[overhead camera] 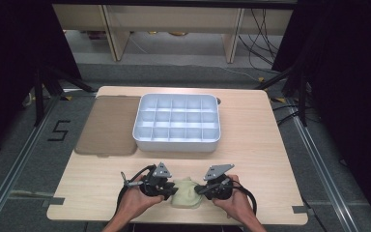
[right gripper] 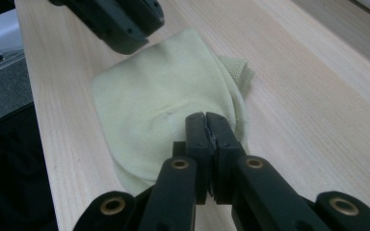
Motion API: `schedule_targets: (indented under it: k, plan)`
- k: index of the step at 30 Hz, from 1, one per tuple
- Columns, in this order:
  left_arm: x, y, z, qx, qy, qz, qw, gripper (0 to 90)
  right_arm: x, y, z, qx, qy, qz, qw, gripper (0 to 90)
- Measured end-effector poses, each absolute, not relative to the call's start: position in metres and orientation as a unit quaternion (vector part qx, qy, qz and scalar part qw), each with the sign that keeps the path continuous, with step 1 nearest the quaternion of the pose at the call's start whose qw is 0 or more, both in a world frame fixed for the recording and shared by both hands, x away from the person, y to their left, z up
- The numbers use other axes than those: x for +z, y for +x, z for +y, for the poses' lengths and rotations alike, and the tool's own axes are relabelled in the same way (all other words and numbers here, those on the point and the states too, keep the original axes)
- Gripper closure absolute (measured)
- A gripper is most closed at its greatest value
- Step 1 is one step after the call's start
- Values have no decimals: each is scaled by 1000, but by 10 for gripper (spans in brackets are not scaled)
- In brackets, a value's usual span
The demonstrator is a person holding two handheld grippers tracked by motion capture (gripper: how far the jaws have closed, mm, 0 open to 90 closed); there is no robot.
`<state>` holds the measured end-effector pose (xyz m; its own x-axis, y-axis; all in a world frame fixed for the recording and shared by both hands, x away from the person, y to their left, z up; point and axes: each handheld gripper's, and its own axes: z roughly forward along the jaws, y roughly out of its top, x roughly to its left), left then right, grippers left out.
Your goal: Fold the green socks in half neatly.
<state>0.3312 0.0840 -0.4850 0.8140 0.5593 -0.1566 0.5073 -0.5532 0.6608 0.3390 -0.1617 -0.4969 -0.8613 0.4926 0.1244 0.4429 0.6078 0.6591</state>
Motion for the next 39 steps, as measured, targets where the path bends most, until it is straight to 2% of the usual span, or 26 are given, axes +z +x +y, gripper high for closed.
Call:
schedule_targets:
  k: [8,11,15,28,39]
  plan:
    - [-488,329,94,8,872,332,360,573,-499,335,-159,353,263,897,30,891]
    - [-492,328,95,-15,859,355,368,536,-499,332,-159,351,267,897,28,891]
    - [-494,326,91,-31,868,353,349,512,-500,329,-158,350,271,896,29,891]
    - [-499,331,90,-40,865,375,333,500,-500,323,-158,350,271,896,24,891]
    - [-501,334,84,-53,863,370,339,603,-501,321,-158,352,270,896,26,890]
